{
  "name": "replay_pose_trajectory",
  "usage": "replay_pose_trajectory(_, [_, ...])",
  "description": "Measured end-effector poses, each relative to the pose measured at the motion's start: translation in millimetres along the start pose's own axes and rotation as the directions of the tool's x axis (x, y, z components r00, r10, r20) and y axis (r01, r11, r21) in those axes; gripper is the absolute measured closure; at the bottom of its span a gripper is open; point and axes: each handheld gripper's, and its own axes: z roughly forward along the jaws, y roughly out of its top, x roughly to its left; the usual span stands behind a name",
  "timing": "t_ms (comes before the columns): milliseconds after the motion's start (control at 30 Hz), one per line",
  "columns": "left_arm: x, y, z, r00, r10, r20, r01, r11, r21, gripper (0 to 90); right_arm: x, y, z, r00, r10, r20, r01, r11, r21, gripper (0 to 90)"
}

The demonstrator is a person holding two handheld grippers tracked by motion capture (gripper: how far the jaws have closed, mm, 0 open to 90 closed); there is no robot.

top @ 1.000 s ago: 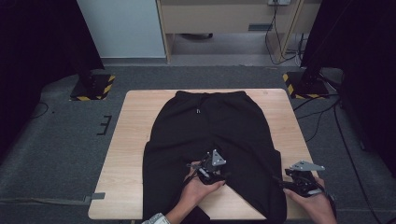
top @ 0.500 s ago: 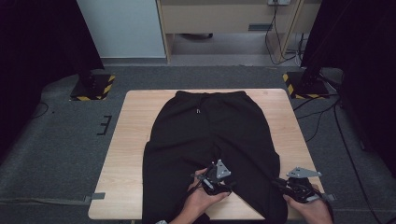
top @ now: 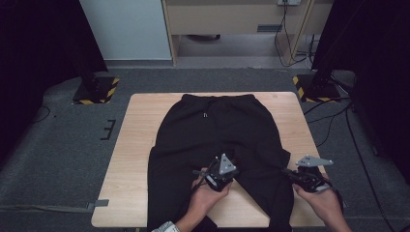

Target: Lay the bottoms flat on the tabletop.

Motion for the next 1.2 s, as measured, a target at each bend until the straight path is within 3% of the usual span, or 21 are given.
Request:
replay_pose_trajectory(200, [26.6,31.0,-16.3,0.9983,-0.026,-0.051,0.024,0.9985,-0.048,89.5,-15.7,35.1,-12.6,0.9999,-0.007,-0.013,0.006,1.0,-0.029,87.9])
replay_pose_trajectory(300, [29.6,39.1,-9.4,0.9985,-0.032,-0.045,0.03,0.9985,-0.047,89.5,-14.2,41.5,-3.6,0.9987,-0.034,0.039,0.035,0.999,-0.016,85.5])
replay_pose_trajectory(367, [29.5,41.6,-2.6,0.9982,-0.039,-0.046,0.037,0.9985,-0.041,89.4,-11.3,40.7,8.8,0.9914,-0.059,0.117,0.059,0.998,0.0,73.6])
replay_pose_trajectory(400, [29.8,42.2,0.4,0.9978,-0.045,-0.049,0.043,0.9983,-0.039,89.4,-10.6,38.7,14.5,0.9896,-0.051,0.135,0.05,0.999,0.007,67.9])
replay_pose_trajectory(467, [30.9,42.2,5.7,0.9969,-0.061,-0.051,0.059,0.9975,-0.04,89.4,-8.9,32.5,22.1,0.987,-0.027,0.159,0.025,1.0,0.01,56.8])
replay_pose_trajectory(533, [31.8,41.8,9.3,0.9964,-0.063,-0.057,0.061,0.9975,-0.035,89.4,-7.7,28.7,23.1,0.9869,-0.025,0.159,0.023,1.0,0.013,54.1])
replay_pose_trajectory(567, [32.7,41.5,11.2,0.9962,-0.063,-0.06,0.061,0.9977,-0.03,89.4,-4.2,21.3,21.2,0.9864,-0.016,0.164,0.016,1.0,0.005,48.3])
replay_pose_trajectory(733, [37.6,43.0,15.7,0.9939,-0.068,-0.087,0.067,0.9976,-0.021,89.4,11.5,-3.8,15.4,0.9912,-0.001,0.133,-0.001,1.0,0.015,35.9])
replay_pose_trajectory(800, [40.5,44.6,17.9,0.9923,-0.073,-0.1,0.072,0.9973,-0.017,89.4,21.2,-11.7,18.5,0.9929,-0.04,0.112,0.037,0.999,0.028,32.2])
replay_pose_trajectory(867, [42.6,46.0,19.2,0.9914,-0.078,-0.105,0.077,0.997,-0.013,89.4,30.9,-16.8,22.4,0.9944,-0.044,0.096,0.043,0.999,0.02,31.1])
replay_pose_trajectory(933, [45.1,47.8,21.7,0.9911,-0.093,-0.095,0.092,0.9956,-0.02,89.3,39.2,-18.2,25.7,0.9949,-0.053,0.087,0.051,0.998,0.024,29.3])
replay_pose_trajectory(1000, [44.6,47.4,23.0,0.9912,-0.096,-0.091,0.095,0.9953,-0.017,89.3,49.4,-18.3,31.0,0.9933,-0.092,0.069,0.089,0.995,0.038,26.9])
replay_pose_trajectory(1100, [44.2,47.4,21.6,0.9915,-0.096,-0.088,0.094,0.9954,-0.017,89.3,62.1,-19.8,41.5,0.9882,-0.147,0.045,0.142,0.986,0.087,26.5])
replay_pose_trajectory(1200, [45.0,48.0,17.6,0.9914,-0.097,-0.087,0.095,0.9952,-0.022,89.3,62.8,-22.3,43.4,0.9921,-0.123,0.024,0.12,0.987,0.104,36.0])
